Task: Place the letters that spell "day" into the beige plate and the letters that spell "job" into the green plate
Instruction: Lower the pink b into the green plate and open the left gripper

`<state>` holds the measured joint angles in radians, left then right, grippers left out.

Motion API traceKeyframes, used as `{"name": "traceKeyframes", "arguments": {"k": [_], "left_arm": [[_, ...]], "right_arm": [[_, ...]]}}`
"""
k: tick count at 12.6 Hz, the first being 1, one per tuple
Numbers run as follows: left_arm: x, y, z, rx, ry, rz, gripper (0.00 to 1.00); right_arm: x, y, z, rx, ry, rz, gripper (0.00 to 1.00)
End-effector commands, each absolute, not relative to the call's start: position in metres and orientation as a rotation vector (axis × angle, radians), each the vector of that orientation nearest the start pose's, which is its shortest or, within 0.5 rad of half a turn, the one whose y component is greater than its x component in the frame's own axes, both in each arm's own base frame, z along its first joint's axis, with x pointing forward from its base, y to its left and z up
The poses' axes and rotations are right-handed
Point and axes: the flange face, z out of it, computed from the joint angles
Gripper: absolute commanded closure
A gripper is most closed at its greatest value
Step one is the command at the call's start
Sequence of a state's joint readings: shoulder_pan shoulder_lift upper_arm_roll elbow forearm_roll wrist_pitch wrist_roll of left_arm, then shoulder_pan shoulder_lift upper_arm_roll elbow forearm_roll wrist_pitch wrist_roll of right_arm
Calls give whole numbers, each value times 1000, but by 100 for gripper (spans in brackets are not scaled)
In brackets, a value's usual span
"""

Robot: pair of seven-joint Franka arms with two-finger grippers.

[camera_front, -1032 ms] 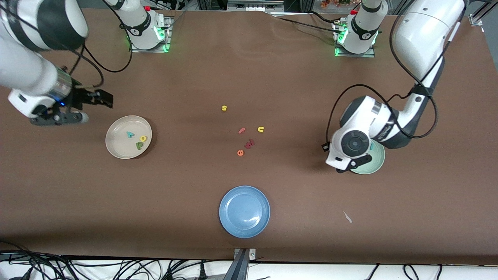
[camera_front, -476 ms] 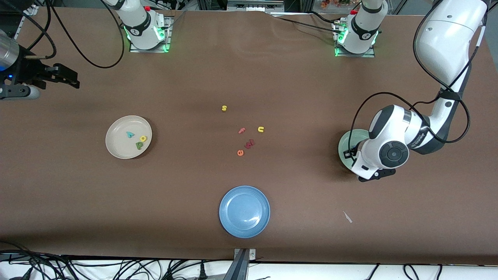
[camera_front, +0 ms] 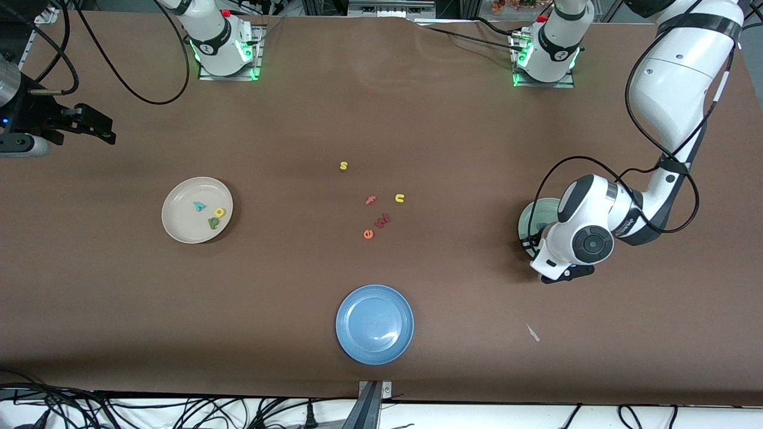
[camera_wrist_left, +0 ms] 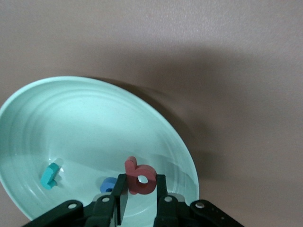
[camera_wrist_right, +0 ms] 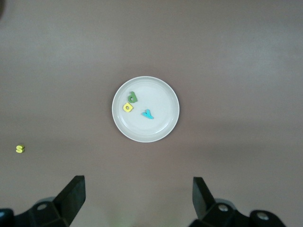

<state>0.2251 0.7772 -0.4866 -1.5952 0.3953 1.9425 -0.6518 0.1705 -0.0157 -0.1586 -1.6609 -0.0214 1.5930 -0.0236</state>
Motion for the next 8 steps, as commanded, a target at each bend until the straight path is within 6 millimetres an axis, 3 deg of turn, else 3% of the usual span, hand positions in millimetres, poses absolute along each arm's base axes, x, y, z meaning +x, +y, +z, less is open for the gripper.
{"name": "traceKeyframes", "arguments": {"k": [1,4,8], "left_arm": [[647,-99,195,-2942,-337,417,27],[647,-103,208,-2934,-336,417,18],[644,-123,275,-2927,-286,376,14]], "right_arm": [[550,5,593,-3155,-62,68,0],[551,5,588,-3157,-62,97,0],[551,5,588,-3157,-62,100,0]]}}
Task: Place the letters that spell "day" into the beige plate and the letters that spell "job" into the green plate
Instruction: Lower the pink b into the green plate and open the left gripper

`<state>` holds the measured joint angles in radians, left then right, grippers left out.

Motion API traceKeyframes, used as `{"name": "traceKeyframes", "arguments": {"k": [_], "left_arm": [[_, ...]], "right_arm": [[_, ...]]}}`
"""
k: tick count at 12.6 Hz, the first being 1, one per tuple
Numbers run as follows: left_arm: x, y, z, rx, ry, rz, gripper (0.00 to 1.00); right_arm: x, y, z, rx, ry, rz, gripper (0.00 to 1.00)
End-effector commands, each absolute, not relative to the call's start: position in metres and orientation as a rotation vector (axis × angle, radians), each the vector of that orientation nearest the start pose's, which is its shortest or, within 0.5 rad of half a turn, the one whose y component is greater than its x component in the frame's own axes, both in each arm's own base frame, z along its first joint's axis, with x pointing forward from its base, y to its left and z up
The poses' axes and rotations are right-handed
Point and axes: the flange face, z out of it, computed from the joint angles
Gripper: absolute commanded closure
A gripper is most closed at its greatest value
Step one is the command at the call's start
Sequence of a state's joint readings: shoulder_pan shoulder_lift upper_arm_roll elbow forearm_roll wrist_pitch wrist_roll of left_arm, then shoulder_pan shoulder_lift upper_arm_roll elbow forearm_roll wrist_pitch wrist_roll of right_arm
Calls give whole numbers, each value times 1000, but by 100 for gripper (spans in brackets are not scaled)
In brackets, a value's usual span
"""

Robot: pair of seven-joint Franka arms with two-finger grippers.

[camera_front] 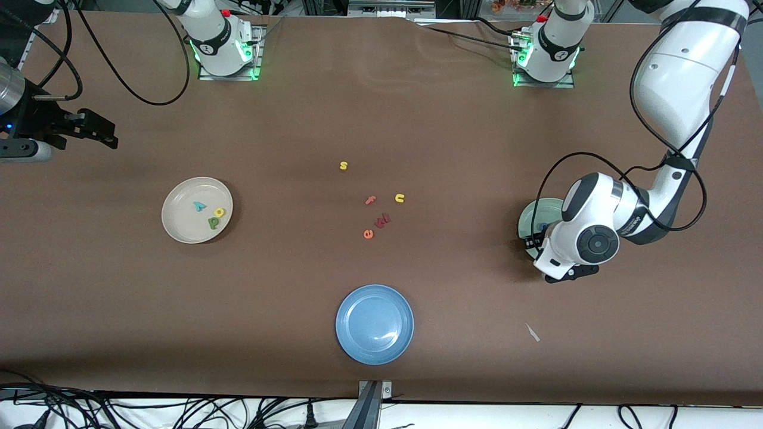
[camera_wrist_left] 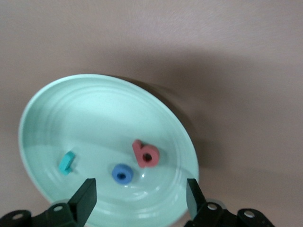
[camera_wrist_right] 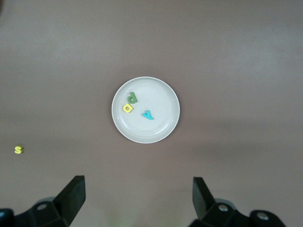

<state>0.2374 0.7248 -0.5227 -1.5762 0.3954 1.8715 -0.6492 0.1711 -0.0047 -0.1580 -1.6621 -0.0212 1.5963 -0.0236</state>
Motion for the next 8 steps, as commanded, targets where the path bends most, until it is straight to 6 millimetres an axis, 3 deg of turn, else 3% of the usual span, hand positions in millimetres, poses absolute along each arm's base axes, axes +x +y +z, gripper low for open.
{"name": "traceKeyframes", "arguments": {"k": [1,4,8], "left_arm": [[642,-129,294,-2931,-227,366,14],[634,-129,345,-2954,-47,380,13],[642,-120,404,-2982,217,365,13]], "right_arm": [[551,5,588,-3157,-62,100,0],[550,5,589,-3156,-59,112,0],[549,-11,588,-3154,-28,124,0]]}}
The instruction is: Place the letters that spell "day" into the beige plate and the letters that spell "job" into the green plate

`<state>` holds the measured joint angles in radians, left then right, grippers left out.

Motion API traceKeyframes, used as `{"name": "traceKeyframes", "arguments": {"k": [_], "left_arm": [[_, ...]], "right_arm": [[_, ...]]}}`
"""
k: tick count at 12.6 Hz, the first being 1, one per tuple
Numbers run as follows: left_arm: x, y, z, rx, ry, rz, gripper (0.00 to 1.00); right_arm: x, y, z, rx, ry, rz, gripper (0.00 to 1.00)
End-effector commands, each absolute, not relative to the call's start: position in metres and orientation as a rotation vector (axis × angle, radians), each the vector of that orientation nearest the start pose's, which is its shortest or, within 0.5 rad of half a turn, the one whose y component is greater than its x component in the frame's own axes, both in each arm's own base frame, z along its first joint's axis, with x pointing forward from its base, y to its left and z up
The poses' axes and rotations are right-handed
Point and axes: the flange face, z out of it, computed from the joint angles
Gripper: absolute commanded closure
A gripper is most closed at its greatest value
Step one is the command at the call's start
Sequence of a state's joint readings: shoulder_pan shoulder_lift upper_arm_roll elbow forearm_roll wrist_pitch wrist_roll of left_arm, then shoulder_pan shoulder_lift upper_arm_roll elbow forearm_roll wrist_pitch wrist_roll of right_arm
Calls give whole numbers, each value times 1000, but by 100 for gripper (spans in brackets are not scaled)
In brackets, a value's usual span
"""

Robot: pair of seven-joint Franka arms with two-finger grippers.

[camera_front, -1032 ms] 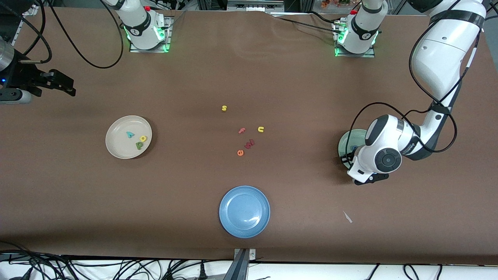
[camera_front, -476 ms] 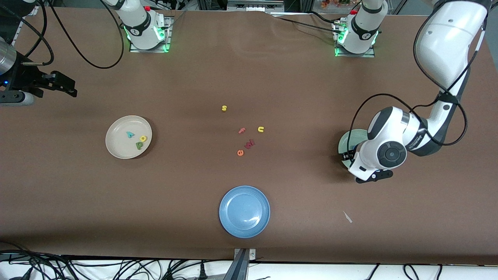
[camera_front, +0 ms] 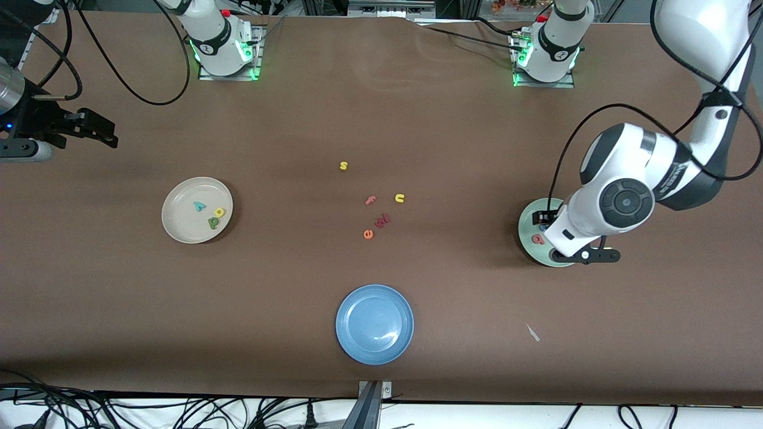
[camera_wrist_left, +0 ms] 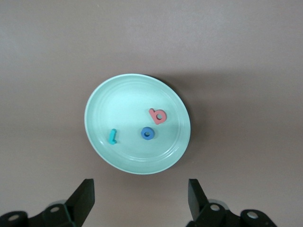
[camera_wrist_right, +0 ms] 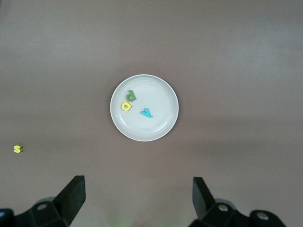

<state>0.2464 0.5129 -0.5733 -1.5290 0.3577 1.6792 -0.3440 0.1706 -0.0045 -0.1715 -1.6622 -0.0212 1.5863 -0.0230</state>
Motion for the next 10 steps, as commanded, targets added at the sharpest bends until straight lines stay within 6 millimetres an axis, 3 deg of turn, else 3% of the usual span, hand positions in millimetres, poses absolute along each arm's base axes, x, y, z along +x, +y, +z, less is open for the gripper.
{"name": "traceKeyframes", "arguments": {"k": [1,3,5,7,8,10], "left_arm": [[647,-113,425,-2986,343,316,13],[659,-94,461,-2995,503,247,12],[653,-89,481,-2989,539,268,10],[649,-88,498,-3059,554,251,1],[645,-78,504,-3096,523,278,1],[634,-79,524,-3095,513,252,0]], "right_arm": [[549,-11,588,-3155,-25,124,0],[549,-10,588,-3155,-21,124,0],[549,-10,588,-3155,-21,124,0],[549,-10,588,-3155,-21,122,0],[549,-10,588,-3155,-21,124,0],[549,-9,587,-3155,-23,127,0]]}}
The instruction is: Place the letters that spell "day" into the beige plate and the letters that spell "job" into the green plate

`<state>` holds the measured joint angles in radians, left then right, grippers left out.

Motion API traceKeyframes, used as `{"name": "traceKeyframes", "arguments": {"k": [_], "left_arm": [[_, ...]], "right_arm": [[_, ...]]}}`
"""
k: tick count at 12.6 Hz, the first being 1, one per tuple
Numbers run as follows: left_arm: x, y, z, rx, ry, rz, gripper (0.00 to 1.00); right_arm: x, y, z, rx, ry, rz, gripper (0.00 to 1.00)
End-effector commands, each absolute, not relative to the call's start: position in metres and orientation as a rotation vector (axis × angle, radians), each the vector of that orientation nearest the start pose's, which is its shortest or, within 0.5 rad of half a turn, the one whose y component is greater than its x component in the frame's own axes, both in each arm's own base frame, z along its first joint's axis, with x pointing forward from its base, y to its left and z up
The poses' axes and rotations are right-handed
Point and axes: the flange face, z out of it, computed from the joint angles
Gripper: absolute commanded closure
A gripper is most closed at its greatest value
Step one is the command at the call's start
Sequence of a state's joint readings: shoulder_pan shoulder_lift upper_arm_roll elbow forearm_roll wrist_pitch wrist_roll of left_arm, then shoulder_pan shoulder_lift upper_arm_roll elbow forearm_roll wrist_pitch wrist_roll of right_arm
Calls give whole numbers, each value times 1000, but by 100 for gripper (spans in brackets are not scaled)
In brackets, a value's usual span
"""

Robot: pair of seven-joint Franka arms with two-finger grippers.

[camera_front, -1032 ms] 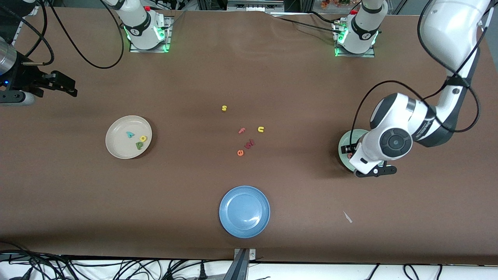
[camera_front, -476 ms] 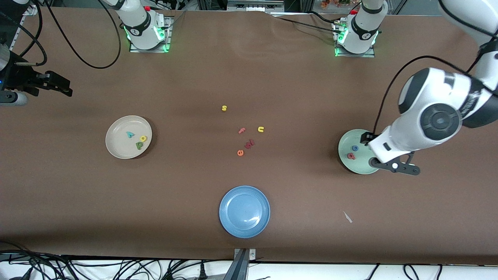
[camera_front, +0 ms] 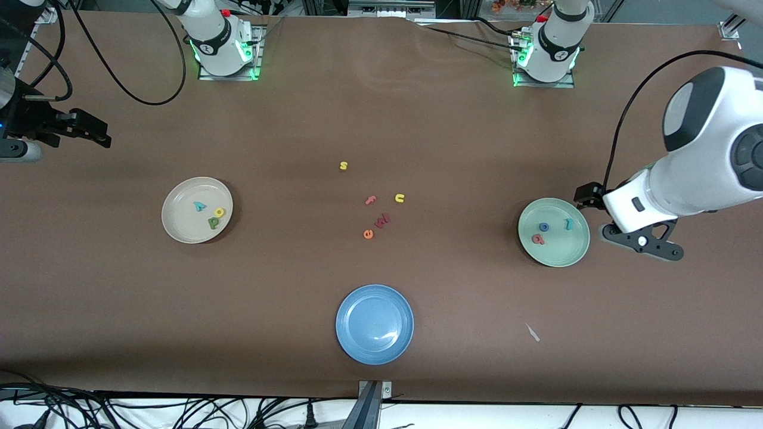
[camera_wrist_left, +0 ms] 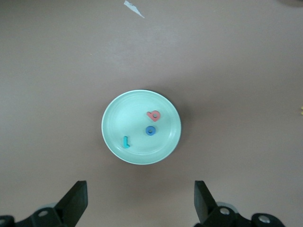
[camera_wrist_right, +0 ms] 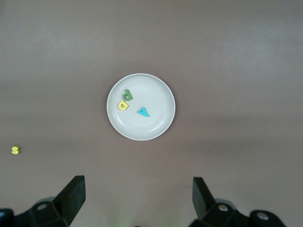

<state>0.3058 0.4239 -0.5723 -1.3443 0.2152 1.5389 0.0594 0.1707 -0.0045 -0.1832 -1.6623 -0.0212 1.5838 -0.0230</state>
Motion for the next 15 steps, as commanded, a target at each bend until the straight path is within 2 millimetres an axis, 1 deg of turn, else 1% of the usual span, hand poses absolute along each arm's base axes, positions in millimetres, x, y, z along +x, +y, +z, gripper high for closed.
{"name": "traceKeyframes", "arguments": {"k": [1,3,6,8,9,11,12,13,14,15], "left_arm": [[632,-78,528,-3094,510,271,0],[627,-78,530,-3087,514,318,0],[623,-78,537,-3106,483,304,0],[617,-64,552,-3165,381,276,0],[615,-57,556,-3179,346,269,0],[606,-51,557,-3159,306,179,0],[599,-48,554,-3154,277,105,0],[595,-44,556,-3148,247,7,0],[590,-50,571,-3141,257,-79,0],[584,-50,584,-3136,259,-118,0]], "right_arm": [[549,-9,587,-3155,-23,127,0],[549,-9,587,-3155,-23,129,0],[547,-8,586,-3154,-20,148,0],[547,-8,586,-3154,-20,148,0],[547,-8,586,-3154,-20,148,0],[547,-8,586,-3154,-20,148,0],[547,-9,586,-3154,-18,148,0],[547,-8,586,-3154,-23,148,0],[547,-8,587,-3152,-23,146,0],[547,-8,586,-3154,-23,148,0]]}}
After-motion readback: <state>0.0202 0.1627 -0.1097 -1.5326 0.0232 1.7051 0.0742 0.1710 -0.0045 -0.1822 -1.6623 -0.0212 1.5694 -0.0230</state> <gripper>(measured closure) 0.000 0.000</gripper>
